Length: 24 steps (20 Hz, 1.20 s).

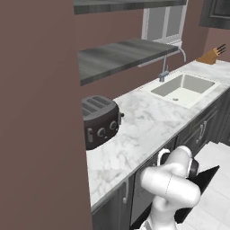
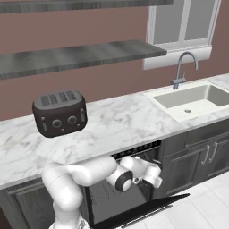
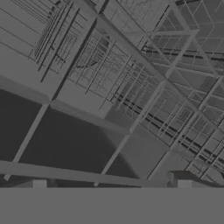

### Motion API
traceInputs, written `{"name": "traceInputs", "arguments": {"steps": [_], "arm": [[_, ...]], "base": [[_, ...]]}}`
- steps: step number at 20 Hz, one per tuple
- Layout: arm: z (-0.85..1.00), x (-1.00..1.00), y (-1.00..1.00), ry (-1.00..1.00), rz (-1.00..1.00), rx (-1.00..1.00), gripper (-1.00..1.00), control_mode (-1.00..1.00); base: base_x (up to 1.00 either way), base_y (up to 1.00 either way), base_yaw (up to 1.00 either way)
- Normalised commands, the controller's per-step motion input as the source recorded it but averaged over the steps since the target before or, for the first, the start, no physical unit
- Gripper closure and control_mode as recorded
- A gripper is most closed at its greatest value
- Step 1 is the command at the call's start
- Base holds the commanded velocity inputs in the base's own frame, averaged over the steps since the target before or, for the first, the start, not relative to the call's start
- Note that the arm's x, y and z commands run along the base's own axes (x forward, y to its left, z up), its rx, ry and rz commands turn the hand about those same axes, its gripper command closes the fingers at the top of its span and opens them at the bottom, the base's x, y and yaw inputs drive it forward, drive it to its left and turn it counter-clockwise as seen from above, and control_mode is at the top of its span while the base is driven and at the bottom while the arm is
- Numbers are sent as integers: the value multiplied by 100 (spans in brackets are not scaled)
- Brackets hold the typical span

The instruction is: Open the dishwasher door and pull out the top rack.

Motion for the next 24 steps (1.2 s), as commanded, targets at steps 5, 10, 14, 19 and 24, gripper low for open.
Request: {"name": "traceInputs", "arguments": {"steps": [5,10,14,19,24], "arm": [[-52,100,32,8,-14,0,-100,-100],[-67,78,0,16,-11,0,-100,-100],[-34,89,0,11,-6,-2,-100,-100],[-41,100,19,7,0,-11,-100,-100],[-72,98,52,15,5,-44,-100,-100]], "base": [[0,0,0],[0,0,0],[0,0,0],[0,0,0],[0,0,0]]}}
